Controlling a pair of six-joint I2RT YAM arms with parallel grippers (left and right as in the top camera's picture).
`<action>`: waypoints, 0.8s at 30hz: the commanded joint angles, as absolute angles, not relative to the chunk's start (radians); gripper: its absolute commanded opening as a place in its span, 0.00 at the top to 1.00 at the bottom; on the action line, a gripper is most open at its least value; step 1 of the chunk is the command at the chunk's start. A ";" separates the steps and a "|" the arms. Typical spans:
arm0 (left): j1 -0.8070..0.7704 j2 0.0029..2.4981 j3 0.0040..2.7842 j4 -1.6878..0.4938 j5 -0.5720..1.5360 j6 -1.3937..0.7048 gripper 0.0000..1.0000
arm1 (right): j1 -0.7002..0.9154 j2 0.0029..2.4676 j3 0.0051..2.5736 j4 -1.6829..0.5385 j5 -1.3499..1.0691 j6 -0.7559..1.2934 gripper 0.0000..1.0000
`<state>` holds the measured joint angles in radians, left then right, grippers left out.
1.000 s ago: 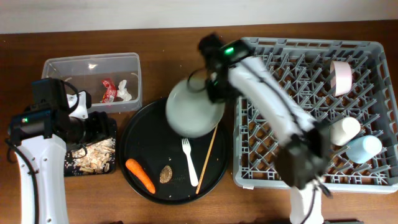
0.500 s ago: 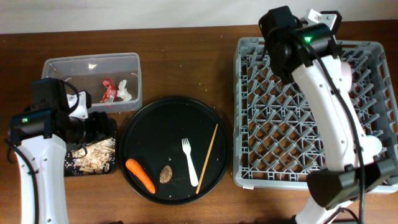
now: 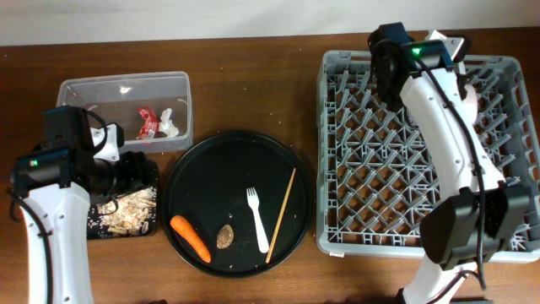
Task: Sort waste into correct bins and load items into the dishwasher rack
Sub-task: 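Stand the plate upright in the rack's back row and release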
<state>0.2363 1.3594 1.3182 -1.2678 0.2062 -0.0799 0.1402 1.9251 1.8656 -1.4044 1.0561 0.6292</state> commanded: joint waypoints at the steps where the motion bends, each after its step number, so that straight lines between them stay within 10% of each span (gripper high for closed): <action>1: 0.241 1.354 1.309 -1.266 0.221 -0.083 0.32 | 0.144 1.938 1.777 -1.357 1.017 0.648 0.96; 14: 0.241 1.354 1.309 -1.266 0.221 -0.083 0.32 | 0.262 1.937 1.714 -1.237 0.863 0.640 0.95; 19: 0.241 1.354 1.309 -1.266 0.221 -0.083 0.32 | 0.336 1.936 1.723 -1.264 0.851 0.640 0.18; 24: 0.241 1.354 1.309 -1.266 0.221 -0.083 0.32 | 0.356 1.899 1.723 -1.297 0.773 0.641 0.13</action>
